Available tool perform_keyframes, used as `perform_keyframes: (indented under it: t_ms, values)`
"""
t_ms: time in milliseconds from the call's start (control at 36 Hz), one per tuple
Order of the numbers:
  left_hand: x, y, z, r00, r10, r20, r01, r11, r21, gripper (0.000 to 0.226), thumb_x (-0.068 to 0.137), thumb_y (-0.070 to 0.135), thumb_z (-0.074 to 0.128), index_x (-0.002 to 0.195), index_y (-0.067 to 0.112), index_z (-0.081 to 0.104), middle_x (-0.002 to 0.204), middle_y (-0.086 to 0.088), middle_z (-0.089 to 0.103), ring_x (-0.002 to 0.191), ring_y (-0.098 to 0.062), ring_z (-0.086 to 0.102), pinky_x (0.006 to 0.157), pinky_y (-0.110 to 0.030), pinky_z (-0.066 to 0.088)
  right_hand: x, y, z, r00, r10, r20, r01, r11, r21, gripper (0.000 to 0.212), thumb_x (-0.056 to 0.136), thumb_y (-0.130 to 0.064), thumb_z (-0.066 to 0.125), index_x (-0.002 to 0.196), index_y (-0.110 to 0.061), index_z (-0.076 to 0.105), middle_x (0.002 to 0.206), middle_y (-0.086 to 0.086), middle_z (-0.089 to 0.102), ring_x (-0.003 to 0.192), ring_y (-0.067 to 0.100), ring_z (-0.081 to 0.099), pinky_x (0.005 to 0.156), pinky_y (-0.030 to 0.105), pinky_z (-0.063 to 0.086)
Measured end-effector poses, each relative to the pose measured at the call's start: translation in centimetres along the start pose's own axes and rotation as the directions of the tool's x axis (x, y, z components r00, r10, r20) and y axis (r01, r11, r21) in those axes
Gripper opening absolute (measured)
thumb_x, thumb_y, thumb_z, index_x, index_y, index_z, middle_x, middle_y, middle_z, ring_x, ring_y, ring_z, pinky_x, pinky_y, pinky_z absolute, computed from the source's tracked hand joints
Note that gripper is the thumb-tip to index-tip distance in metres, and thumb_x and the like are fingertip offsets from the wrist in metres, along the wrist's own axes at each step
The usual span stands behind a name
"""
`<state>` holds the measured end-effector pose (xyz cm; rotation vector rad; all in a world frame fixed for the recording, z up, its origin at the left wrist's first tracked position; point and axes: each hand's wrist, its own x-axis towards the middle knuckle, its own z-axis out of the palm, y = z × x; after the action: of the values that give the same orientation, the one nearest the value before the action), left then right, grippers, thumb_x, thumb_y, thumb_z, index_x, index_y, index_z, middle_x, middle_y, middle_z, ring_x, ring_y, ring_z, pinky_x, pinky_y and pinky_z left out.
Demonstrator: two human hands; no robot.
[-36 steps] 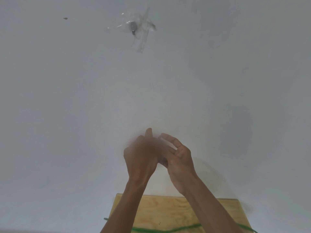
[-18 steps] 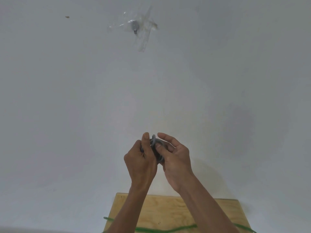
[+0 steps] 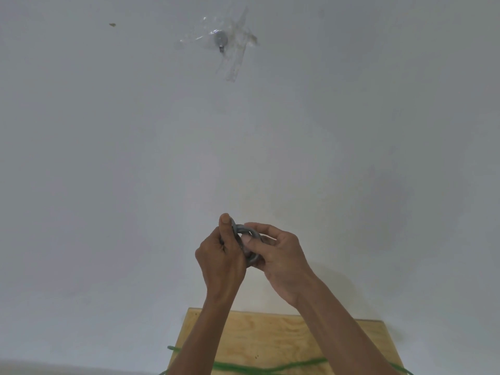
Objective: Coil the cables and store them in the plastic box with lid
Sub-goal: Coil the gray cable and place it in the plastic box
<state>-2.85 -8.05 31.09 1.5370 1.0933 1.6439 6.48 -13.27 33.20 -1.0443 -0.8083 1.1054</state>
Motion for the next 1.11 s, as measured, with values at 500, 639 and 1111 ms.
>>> perform_keyframes:
  t_ms: [500,639,1111]
  values:
    - [-0.4,0.8,-0.5,0.995,0.047,0.093,-0.039,0.995,-0.088,0.03,0.094,0.047,0.055,0.082,0.021,0.065,0.058,-0.006,0.067,0.048,-0.025,0.059,0.05,-0.041,0.054,0.0,-1.5,-1.4,0.965,0.143,0.22,-0.089,0.966,-0.241,0.047,0.07,-0.003,0.055,0.117,-0.005,0.059,0.078,0.006,0.06,0.067,0.017,0.059,0.074,0.033,0.057]
    - [-0.4,1.0,-0.6,0.989,0.047,0.139,-0.038,0.997,-0.064,0.054,0.094,0.046,0.057,0.063,0.002,0.064,0.056,-0.017,0.056,0.05,-0.026,0.046,0.051,-0.036,0.042,-0.4,-1.4,-1.9,0.947,0.158,0.279,-0.067,0.949,-0.309,0.048,0.073,-0.007,0.055,0.122,-0.006,0.055,0.088,0.014,0.06,0.081,0.027,0.06,0.099,0.06,0.049]
    - [1.3,-0.3,-1.4,0.97,-0.231,0.08,0.234,0.972,-0.022,0.069,0.097,0.051,0.054,0.06,-0.007,0.061,0.048,-0.015,0.046,0.043,-0.018,0.042,0.048,-0.028,0.04,-1.8,1.5,-1.5,0.837,-0.451,0.31,0.537,0.573,-0.619,0.026,0.082,-0.021,0.08,0.106,-0.026,0.074,0.13,-0.008,0.058,0.103,0.009,0.066,0.063,0.032,0.061]
